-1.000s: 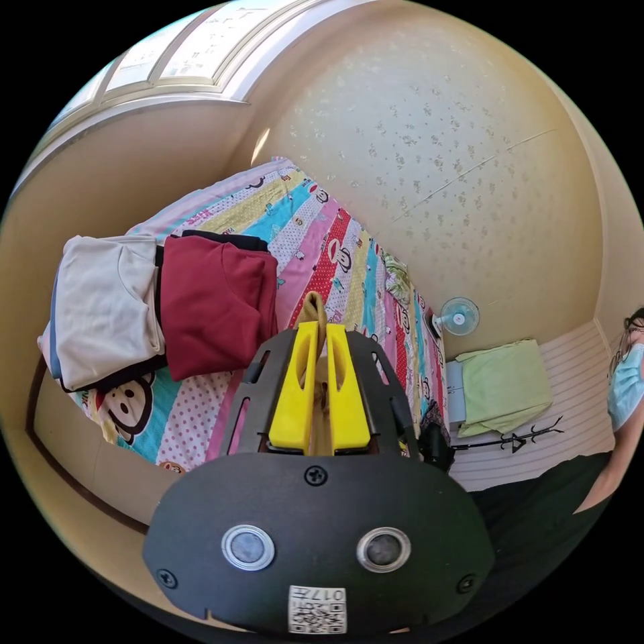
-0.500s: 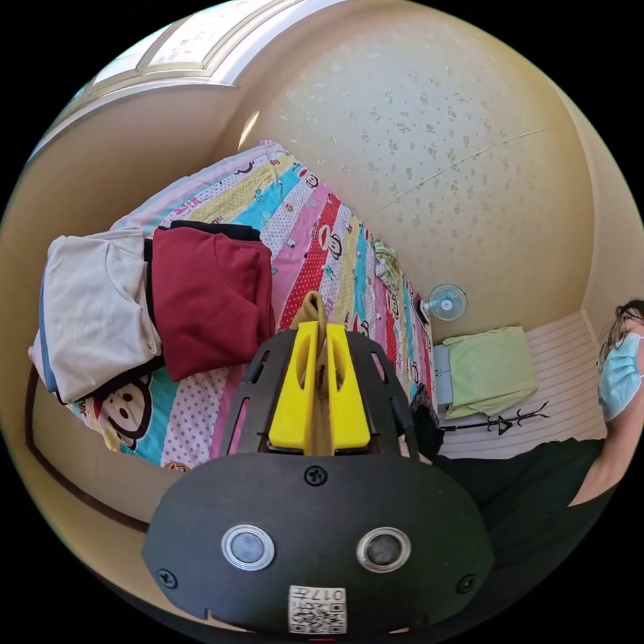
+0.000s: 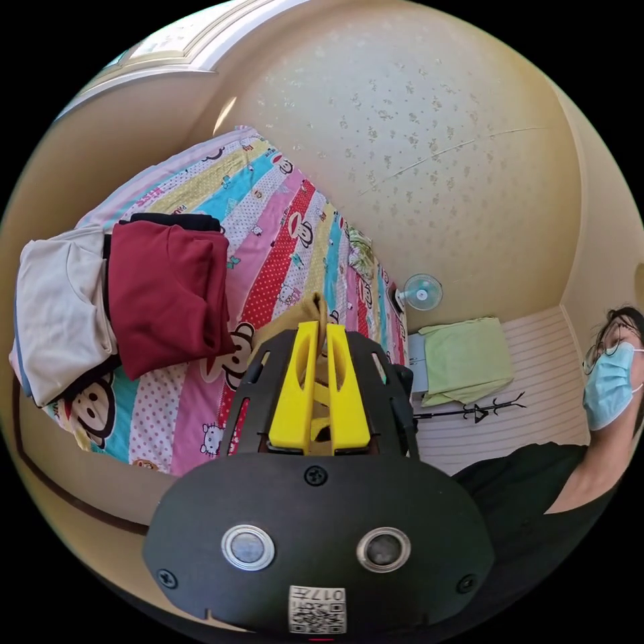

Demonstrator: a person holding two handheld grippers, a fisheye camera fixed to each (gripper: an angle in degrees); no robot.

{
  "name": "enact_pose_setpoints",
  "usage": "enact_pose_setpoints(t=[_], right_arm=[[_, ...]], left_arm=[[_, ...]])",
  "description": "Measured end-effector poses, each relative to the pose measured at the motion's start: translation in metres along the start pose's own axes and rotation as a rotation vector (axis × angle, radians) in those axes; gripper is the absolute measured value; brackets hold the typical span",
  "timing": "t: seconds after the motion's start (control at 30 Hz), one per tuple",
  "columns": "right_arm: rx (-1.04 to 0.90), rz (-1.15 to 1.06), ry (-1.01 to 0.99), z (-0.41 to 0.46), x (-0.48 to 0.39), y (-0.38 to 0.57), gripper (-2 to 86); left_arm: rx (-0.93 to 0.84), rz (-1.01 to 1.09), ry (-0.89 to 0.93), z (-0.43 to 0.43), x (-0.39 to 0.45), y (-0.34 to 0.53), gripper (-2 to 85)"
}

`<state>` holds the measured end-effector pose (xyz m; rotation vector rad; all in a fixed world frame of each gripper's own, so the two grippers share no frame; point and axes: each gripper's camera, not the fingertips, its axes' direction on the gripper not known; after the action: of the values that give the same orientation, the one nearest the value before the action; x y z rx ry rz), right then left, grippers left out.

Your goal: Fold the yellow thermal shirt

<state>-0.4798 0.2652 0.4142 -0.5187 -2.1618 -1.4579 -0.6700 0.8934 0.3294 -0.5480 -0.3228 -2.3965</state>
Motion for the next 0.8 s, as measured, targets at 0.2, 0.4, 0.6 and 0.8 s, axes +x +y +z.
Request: enact_pose_setpoints(t=[0.2, 0.4, 0.6, 0.8], right_arm=[[0.217, 0.02, 0.42, -0.035, -0.047, -0.01, 3.7], [0.451, 0.161, 0.37, -0.207, 0.026, 0.072, 2.1], [0.088, 0.832, 0.612, -0.268, 0.221, 0.21, 5.1], [0.15, 0.997, 0.32, -0.32, 0.225, 0.326, 7.8]], left_arm=[[-0.035, 0.122, 0.069, 0.048, 0.052, -0.021, 2.5], [-0.226, 0.334, 0.161, 0.15, 0.112, -0.041, -0.1], [-0.457, 0.203, 0.224, 0.274, 0.085, 0.005, -0.5], [-0.597, 0.028, -0.198, 0.325, -0.028, 0.056, 11.6]])
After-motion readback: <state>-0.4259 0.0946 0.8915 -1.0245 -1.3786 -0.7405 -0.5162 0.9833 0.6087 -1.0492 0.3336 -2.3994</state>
